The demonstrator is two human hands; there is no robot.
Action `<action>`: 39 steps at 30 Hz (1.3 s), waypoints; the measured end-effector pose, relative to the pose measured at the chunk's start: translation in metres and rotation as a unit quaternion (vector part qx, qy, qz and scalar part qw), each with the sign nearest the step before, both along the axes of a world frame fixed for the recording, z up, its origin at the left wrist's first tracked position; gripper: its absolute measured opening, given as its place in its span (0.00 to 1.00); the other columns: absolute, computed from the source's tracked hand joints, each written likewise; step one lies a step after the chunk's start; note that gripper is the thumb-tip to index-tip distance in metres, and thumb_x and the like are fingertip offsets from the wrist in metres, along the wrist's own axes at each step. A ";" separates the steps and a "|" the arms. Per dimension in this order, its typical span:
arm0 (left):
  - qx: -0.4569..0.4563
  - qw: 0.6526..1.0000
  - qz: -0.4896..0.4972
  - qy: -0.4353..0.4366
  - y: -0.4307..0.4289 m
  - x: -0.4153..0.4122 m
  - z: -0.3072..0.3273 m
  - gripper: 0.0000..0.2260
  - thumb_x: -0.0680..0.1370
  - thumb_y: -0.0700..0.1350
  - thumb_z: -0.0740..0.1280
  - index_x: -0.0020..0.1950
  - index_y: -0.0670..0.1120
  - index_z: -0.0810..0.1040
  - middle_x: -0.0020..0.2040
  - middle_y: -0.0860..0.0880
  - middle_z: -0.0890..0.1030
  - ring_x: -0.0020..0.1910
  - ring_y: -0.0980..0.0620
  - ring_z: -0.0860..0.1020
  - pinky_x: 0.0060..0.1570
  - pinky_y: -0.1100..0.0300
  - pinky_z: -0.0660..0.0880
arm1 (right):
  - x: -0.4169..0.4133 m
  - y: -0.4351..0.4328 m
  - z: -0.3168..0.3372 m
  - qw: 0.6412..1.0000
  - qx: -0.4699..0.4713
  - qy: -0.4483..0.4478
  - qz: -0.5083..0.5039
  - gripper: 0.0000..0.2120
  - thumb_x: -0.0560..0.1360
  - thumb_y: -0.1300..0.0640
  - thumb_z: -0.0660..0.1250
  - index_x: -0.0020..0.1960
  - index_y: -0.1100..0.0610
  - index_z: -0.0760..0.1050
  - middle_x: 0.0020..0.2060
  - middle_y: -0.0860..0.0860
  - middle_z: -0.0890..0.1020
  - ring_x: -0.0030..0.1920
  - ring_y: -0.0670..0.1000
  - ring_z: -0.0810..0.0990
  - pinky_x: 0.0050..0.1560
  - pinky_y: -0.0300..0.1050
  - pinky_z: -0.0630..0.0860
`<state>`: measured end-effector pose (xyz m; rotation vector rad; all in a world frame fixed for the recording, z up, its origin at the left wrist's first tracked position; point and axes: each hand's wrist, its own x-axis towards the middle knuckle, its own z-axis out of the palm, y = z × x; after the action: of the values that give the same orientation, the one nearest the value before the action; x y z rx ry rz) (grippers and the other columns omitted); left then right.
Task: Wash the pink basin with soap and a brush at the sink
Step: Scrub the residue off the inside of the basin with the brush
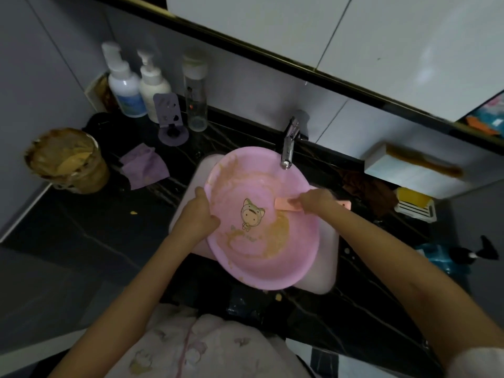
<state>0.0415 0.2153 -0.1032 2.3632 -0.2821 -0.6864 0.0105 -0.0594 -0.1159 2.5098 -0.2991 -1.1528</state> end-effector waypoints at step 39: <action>0.012 0.997 0.053 -0.058 -0.004 -0.019 -0.001 0.22 0.72 0.36 0.67 0.62 0.37 0.61 0.43 0.44 0.71 0.38 0.46 0.72 0.35 0.54 0.71 | -0.089 0.066 -0.012 0.941 0.281 0.121 -0.145 0.25 0.79 0.66 0.54 0.75 0.56 0.58 0.44 0.53 0.76 0.27 0.47 0.66 0.24 0.36 0.64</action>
<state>0.0228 0.2115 -0.1039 2.4254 -0.1986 -0.5072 -0.0784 0.0062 -0.1284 2.8130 -0.3139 -1.8711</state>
